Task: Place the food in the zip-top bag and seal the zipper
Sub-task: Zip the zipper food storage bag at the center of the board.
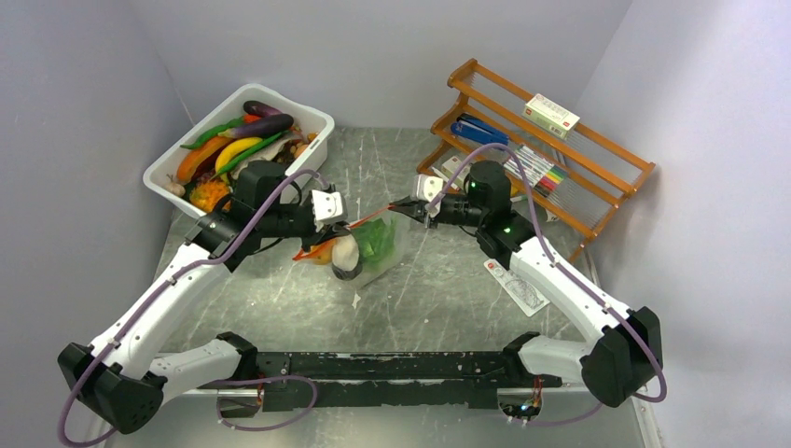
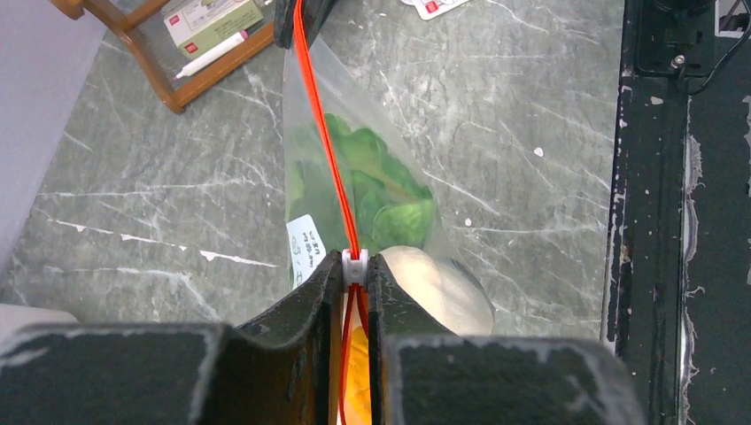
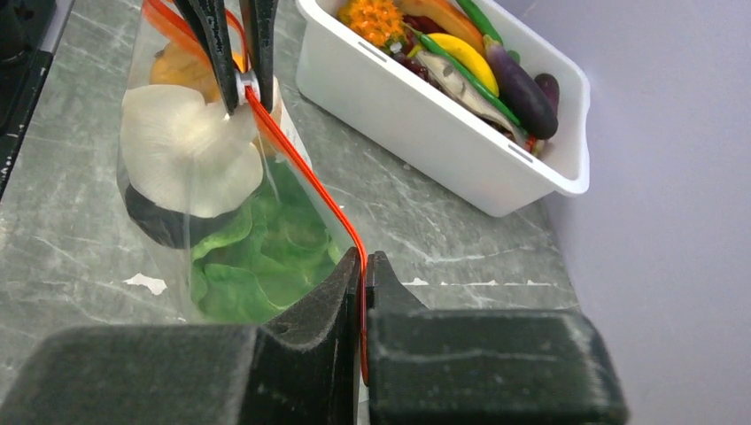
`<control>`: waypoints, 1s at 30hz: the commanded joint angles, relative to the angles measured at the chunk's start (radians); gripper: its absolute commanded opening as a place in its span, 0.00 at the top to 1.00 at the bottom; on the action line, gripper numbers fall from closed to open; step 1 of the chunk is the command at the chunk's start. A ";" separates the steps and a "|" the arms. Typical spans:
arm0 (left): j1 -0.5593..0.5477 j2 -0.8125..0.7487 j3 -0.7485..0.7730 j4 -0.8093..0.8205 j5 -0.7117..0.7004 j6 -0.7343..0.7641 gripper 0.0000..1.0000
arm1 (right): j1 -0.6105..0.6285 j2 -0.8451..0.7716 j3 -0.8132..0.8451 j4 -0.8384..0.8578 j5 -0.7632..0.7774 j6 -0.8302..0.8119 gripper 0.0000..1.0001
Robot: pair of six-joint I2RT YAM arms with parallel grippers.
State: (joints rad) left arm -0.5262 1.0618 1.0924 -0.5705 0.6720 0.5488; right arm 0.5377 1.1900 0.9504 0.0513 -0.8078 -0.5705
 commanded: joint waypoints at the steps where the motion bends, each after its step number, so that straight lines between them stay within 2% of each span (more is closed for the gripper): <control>1: 0.019 -0.029 -0.018 -0.095 -0.019 -0.006 0.93 | -0.060 -0.033 -0.011 0.064 0.075 0.017 1.00; 7: 0.028 -0.029 -0.013 -0.097 -0.009 -0.007 0.93 | -0.094 -0.031 -0.045 0.130 0.116 0.057 1.00; 15: 0.034 -0.028 -0.020 -0.106 -0.026 0.003 0.93 | -0.108 -0.019 -0.049 0.126 0.105 0.067 1.00; 18: 0.035 -0.025 -0.024 -0.085 -0.004 0.010 0.93 | -0.108 -0.004 -0.014 0.042 0.026 0.026 1.00; 19: 0.035 -0.020 -0.021 -0.078 0.006 0.019 0.93 | -0.107 0.000 0.001 0.010 -0.022 0.019 0.91; 20: 0.035 -0.016 -0.018 -0.072 0.015 0.028 0.93 | -0.103 0.003 0.014 -0.014 -0.064 0.011 0.70; 21: 0.035 -0.014 -0.015 -0.065 0.024 0.037 0.93 | -0.096 0.006 0.030 -0.055 -0.101 -0.015 0.63; 24: 0.035 0.003 0.000 -0.049 0.041 0.068 0.93 | -0.052 0.013 0.080 -0.147 -0.113 -0.074 0.51; 27: 0.035 0.030 0.022 -0.049 0.051 0.082 0.93 | 0.018 0.033 0.130 -0.208 -0.043 -0.094 0.37; 30: 0.035 0.054 0.042 -0.048 0.065 0.088 0.93 | 0.073 0.066 0.175 -0.287 -0.022 -0.117 0.33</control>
State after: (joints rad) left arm -0.4980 1.0920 1.0863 -0.6327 0.6811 0.6033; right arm 0.5499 1.2209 1.0607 -0.1017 -0.8597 -0.6331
